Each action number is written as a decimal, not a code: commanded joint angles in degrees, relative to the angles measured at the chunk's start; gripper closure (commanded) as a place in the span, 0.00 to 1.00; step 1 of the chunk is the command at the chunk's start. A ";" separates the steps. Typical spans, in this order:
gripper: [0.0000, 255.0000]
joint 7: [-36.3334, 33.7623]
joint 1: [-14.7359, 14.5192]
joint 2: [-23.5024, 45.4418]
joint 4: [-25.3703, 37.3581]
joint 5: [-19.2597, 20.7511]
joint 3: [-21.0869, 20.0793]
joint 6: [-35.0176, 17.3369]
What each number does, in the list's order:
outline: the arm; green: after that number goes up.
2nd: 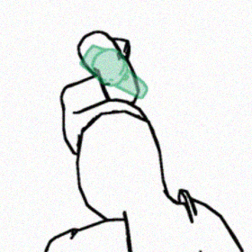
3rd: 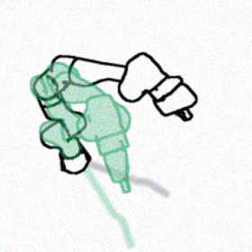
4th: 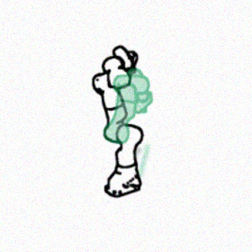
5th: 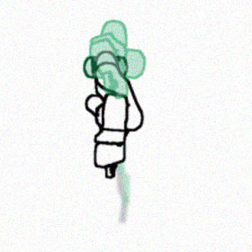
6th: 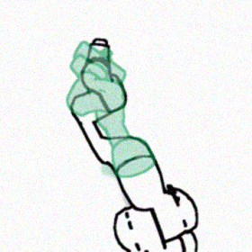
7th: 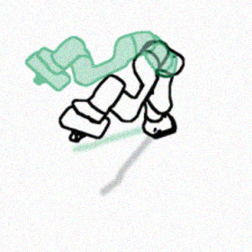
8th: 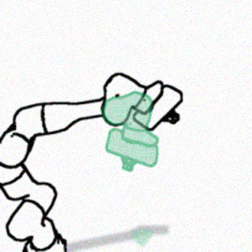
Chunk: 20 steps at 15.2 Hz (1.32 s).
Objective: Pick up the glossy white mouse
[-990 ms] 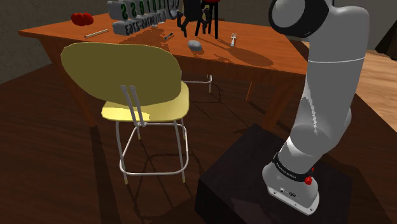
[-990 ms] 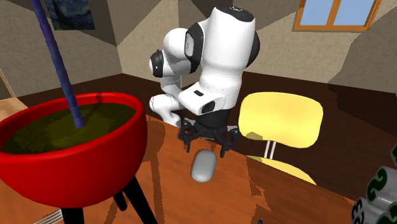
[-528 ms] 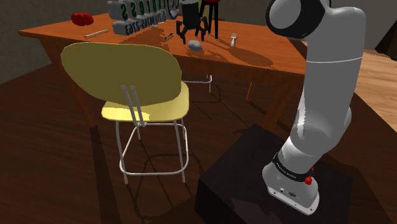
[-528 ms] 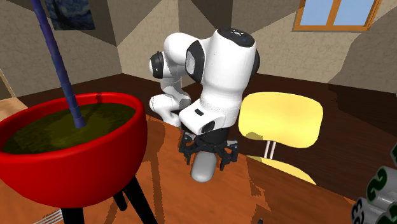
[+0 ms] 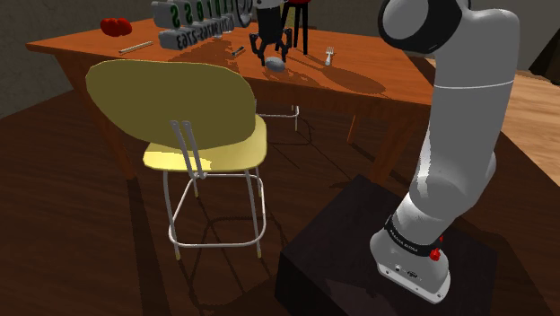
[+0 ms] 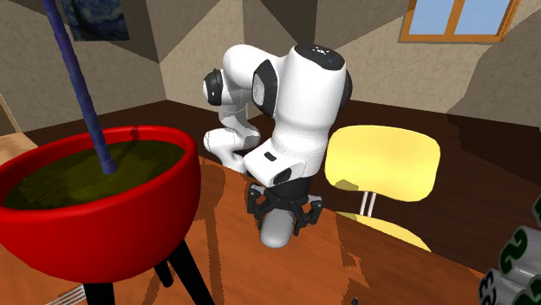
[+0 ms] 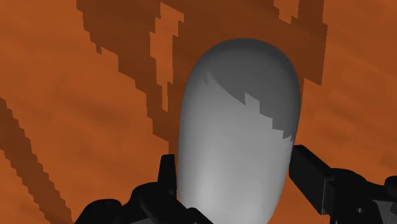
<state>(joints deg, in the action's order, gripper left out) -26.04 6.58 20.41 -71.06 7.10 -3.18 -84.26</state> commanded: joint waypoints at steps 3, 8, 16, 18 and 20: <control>1.00 0.01 -0.01 -0.02 -0.17 -0.02 -0.02 -0.05; 1.00 0.35 -0.19 1.37 5.06 0.09 0.00 3.78; 1.00 1.21 -0.73 5.80 18.41 0.51 0.12 12.66; 1.00 1.52 -0.96 7.73 23.22 0.70 0.19 15.52; 1.00 1.74 -1.13 9.19 26.61 0.83 0.26 17.44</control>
<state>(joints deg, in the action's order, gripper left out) -24.42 5.46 29.34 -45.32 7.89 -2.95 -67.45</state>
